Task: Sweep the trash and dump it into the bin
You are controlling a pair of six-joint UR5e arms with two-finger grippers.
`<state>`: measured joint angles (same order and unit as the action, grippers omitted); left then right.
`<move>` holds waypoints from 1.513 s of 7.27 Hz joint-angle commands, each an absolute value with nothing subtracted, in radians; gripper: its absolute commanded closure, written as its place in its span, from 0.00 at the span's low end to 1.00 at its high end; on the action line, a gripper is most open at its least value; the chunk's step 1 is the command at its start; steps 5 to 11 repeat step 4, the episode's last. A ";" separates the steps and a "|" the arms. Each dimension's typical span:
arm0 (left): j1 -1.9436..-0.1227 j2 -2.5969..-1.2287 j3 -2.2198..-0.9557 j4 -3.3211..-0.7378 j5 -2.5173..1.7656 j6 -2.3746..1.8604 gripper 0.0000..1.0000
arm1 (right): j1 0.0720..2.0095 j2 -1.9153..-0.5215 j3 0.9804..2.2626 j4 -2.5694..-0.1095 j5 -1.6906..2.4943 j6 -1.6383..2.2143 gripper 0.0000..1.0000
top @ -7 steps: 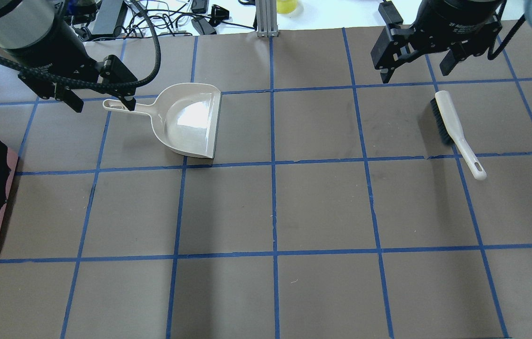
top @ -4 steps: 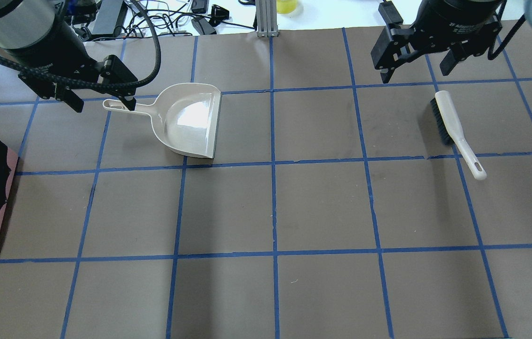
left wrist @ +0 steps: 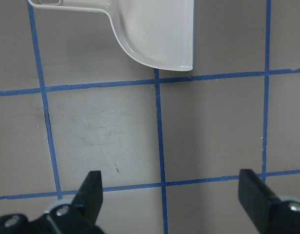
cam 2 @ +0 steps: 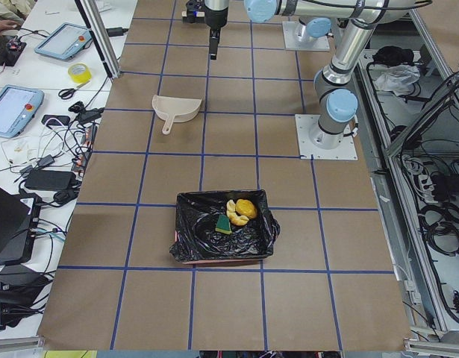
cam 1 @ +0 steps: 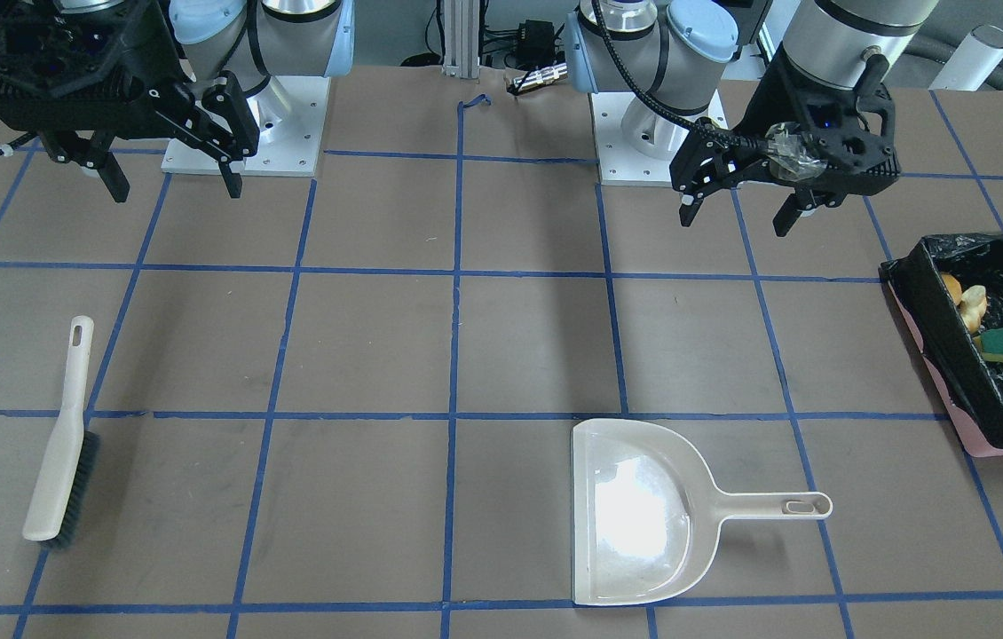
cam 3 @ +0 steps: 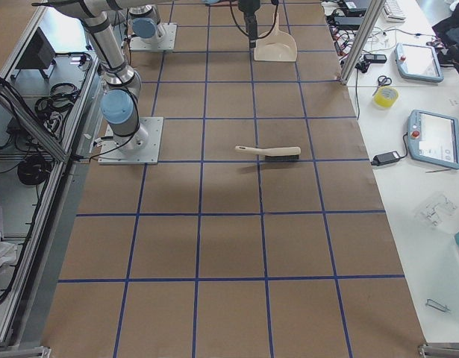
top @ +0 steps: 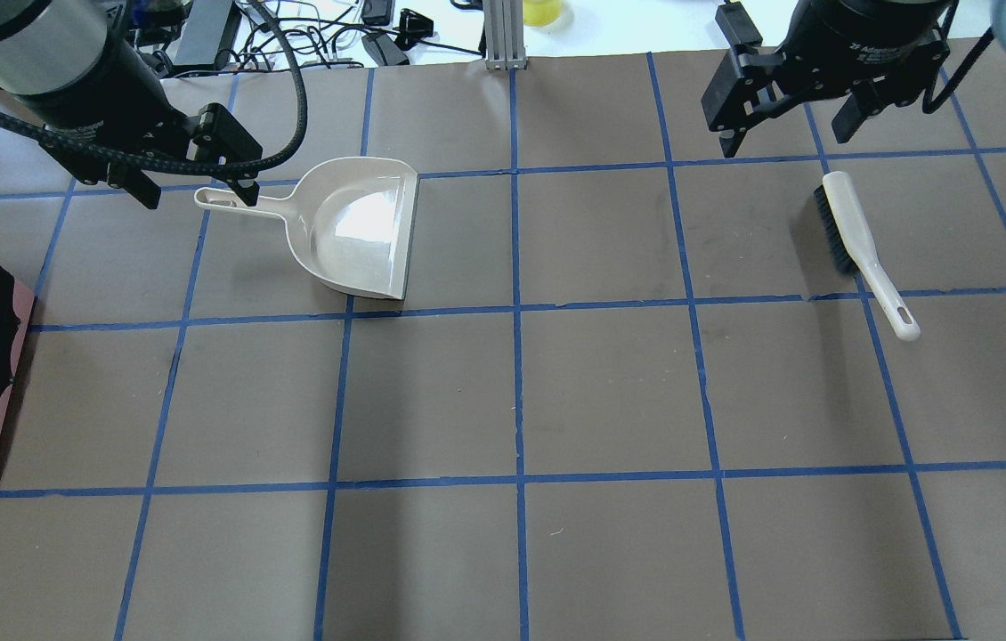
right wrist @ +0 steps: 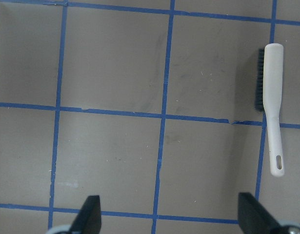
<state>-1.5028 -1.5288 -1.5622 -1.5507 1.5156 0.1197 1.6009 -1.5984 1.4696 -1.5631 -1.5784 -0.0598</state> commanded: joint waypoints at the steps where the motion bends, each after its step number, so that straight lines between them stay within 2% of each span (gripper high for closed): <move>1: -1.503 -1.528 -1.565 -1.543 1.516 0.120 0.00 | 1.600 -1.598 1.470 -1.563 -1.578 -0.060 0.00; 11: -1.503 -1.525 -1.575 -1.542 1.516 0.124 0.00 | 1.600 -1.598 1.470 -1.563 -1.578 -0.060 0.00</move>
